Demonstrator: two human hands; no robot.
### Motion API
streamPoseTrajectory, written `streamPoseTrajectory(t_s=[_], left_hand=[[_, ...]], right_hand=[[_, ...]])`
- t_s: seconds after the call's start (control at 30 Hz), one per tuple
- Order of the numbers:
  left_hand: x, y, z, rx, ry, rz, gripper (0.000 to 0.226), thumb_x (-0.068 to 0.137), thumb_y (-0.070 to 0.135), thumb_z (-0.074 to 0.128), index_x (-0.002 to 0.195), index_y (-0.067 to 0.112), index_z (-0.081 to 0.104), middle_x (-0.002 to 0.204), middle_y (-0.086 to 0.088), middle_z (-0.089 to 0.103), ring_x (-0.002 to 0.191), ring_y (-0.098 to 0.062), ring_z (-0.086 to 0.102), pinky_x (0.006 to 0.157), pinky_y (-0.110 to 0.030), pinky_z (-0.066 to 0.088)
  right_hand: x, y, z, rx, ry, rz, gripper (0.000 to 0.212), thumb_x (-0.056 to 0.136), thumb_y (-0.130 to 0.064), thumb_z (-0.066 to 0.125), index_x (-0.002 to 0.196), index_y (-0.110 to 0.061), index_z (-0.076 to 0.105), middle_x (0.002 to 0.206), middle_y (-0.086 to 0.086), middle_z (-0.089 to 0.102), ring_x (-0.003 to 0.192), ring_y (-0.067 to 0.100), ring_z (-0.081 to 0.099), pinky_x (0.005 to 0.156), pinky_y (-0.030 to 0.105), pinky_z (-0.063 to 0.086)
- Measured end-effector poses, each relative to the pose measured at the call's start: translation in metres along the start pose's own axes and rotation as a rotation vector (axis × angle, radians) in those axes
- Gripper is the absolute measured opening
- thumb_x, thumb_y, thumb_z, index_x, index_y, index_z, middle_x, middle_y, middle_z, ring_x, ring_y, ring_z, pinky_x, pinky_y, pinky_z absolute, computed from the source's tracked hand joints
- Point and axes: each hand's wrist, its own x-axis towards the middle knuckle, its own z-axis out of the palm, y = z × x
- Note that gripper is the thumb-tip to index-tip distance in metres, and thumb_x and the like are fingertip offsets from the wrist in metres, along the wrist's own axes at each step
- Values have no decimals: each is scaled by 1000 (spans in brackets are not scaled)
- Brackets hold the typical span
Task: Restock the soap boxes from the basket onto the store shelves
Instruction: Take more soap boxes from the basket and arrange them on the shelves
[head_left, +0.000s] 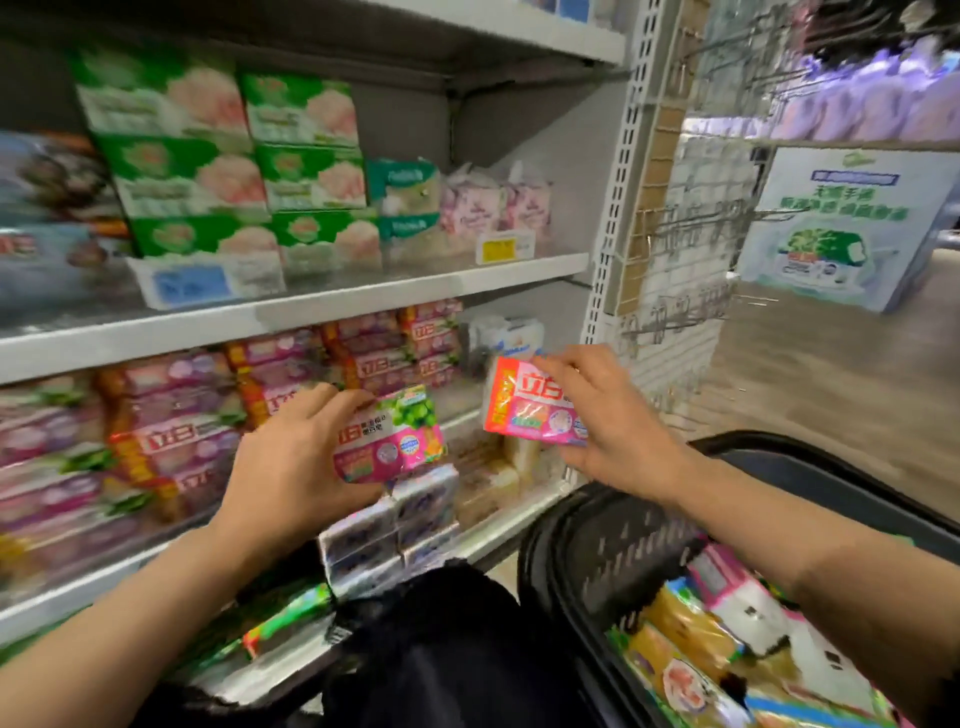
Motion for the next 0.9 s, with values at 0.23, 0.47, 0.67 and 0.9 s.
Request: streamPoseTrajectory(t_s=[0.23,0.47,0.67,0.9], left_hand=[[-11,-49,35,-23,50,-119,75,50,58,70,112,18,65,106,2,66,95,-24,65,65,-34,57],[11,-52,71,-62,80,-64,75,51,54,82,114,21,60,105,5,62,97,-14,56,55,-32,57],[18,-56,97,-94,109,-116,71,54,58,76,113,21,61,99,9,62,92,-11,57,58,-27,55],[28,-58,109,-134,97,-228,70,57,66,66,112,23,62,96,13,62,86,-9,60,59,-21,46]], right_hand=[[58,32,91,-81,-209,41,74,55,-5,74,123,-6,45,116,12,46,108,28,44,88,36,39],[104,67,149,-238,-202,145,63,59,3,75,116,-2,47,109,18,49,103,36,46,83,46,48],[137,77,179,-437,-207,57,70,46,-2,83,110,1,53,102,22,58,92,40,57,76,42,51],[147,96,194,-327,-240,-96,79,41,5,83,116,-2,61,111,23,62,100,41,61,64,43,56]])
